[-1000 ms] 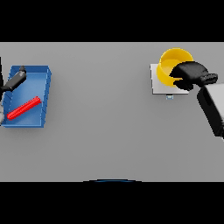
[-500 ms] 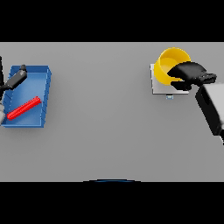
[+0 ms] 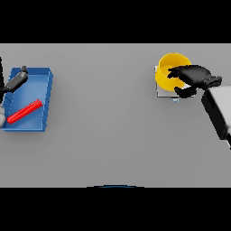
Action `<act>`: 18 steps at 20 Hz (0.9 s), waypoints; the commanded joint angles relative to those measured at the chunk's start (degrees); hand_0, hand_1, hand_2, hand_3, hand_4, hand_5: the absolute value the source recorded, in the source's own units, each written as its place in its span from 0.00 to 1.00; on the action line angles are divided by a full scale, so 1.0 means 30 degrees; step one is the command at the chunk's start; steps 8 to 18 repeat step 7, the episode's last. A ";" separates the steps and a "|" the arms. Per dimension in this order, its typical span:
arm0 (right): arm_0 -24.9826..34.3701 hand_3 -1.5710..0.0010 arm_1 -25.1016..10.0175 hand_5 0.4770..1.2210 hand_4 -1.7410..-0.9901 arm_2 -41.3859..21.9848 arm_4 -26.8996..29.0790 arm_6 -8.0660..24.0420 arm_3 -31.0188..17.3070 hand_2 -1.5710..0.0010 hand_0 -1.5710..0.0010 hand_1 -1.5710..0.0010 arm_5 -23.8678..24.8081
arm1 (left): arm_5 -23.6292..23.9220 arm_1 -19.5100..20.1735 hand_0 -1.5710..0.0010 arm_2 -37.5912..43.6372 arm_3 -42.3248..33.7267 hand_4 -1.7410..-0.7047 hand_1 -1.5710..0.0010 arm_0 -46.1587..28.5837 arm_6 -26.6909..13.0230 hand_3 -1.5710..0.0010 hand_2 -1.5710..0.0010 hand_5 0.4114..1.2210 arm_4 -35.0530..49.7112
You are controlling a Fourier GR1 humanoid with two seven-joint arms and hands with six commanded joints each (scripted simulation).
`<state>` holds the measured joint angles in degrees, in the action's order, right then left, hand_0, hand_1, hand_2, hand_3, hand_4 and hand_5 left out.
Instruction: Pick up the red beaker and tilt it to pour out 1 green nut into yellow bowl. Pick up the yellow bowl and place it on the metallic measuring scale.
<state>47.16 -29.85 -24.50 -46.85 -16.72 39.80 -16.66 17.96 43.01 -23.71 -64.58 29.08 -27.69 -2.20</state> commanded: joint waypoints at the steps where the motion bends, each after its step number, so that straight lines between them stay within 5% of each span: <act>1: 0.0002 0.81 0.0160 0.45 0.28 -0.0029 -0.0044 0.0169 -0.0090 0.94 0.95 0.95 0.0081 | 0.0038 -0.0051 1.00 -0.0049 0.0105 0.98 1.00 0.0081 -0.0109 1.00 1.00 0.31 -0.0080; 7: 0.0156 0.91 0.0121 0.35 0.35 0.0230 0.0222 0.0919 -0.0309 0.98 0.99 0.99 -0.0658 | -0.0154 0.0077 1.00 -0.0036 0.0168 0.98 1.00 0.0039 0.0189 1.00 1.00 0.31 -0.0049; 18: 0.0156 0.91 0.0121 0.35 0.35 0.0230 0.0222 0.0919 -0.0309 0.98 0.99 0.99 -0.0658 | -0.0154 0.0077 1.00 -0.0036 0.0168 0.98 1.00 0.0039 0.0189 1.00 1.00 0.31 -0.0049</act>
